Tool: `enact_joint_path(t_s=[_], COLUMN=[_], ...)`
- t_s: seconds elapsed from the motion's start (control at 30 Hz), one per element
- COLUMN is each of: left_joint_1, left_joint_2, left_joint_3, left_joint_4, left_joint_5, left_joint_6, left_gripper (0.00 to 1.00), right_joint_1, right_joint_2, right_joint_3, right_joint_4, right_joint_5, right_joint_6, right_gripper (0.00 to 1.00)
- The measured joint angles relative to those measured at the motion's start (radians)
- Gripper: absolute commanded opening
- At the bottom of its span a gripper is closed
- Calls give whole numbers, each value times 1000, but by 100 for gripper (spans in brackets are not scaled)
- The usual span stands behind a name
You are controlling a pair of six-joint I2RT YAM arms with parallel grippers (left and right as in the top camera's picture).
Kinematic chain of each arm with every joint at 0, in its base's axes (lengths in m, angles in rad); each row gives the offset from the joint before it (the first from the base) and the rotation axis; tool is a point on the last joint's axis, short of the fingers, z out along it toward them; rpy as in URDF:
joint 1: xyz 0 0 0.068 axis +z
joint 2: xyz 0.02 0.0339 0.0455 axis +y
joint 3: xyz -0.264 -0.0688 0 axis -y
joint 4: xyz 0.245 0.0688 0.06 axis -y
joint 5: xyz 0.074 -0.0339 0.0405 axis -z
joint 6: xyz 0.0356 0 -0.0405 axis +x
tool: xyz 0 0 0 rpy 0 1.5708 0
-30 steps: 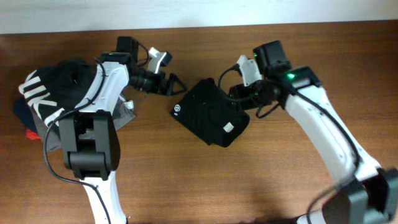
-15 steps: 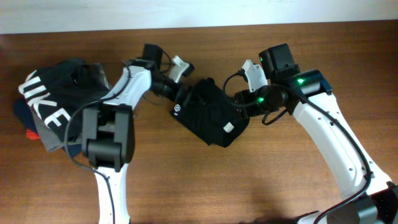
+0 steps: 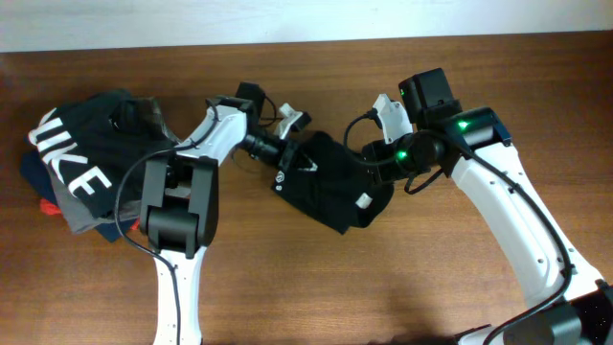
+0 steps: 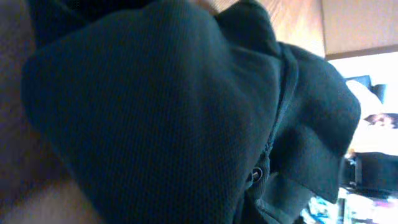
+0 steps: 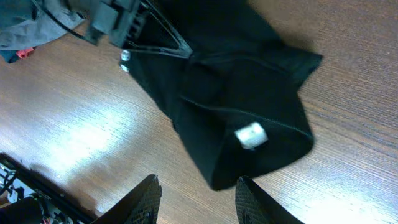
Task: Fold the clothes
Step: 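Carry the folded shirt with the left gripper onto the clothes stack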
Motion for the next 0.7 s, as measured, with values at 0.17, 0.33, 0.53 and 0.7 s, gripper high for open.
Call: enact_joint_path(t_s=[0.17, 0.33, 0.53, 0.7], left_joint_1=[53, 144, 362, 622], left_joint_2=[-21, -223, -504, -564], left_joint_3=[77, 124, 163, 173], left_joint_4=[-148, -231, -254, -274], left_joint_5=[-53, -158, -241, -270], left_joint_6=[-9, 13, 17, 4], left_gripper=[1, 0, 0, 1], right_joint_1=[0, 0, 0, 0], right_joint_2=[0, 0, 0, 0], right_joint_3=[0, 0, 0, 0], right_joint_4=[-6, -11, -13, -13], right_joint_5=[4, 26, 34, 34], right_joint_6=[0, 1, 1, 1], right_gripper=[44, 44, 44, 44])
